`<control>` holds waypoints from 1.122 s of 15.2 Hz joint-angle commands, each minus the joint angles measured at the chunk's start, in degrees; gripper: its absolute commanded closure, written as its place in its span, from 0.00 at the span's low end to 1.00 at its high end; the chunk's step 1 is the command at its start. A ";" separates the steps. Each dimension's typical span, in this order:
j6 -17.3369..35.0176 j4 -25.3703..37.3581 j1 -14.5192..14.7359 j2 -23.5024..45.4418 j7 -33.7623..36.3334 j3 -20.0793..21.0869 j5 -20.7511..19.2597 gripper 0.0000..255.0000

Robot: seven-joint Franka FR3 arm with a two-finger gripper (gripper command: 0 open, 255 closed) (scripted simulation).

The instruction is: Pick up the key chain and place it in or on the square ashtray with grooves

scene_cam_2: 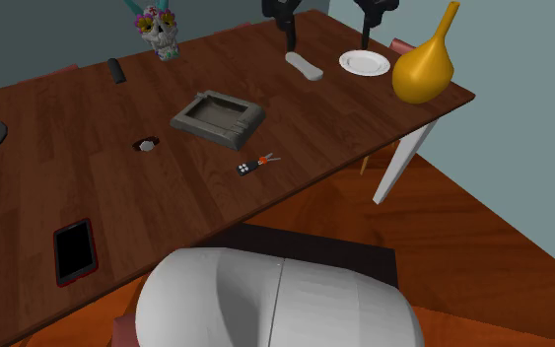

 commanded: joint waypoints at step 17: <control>30.37 -18.19 5.90 13.75 2.55 4.18 6.37 0.00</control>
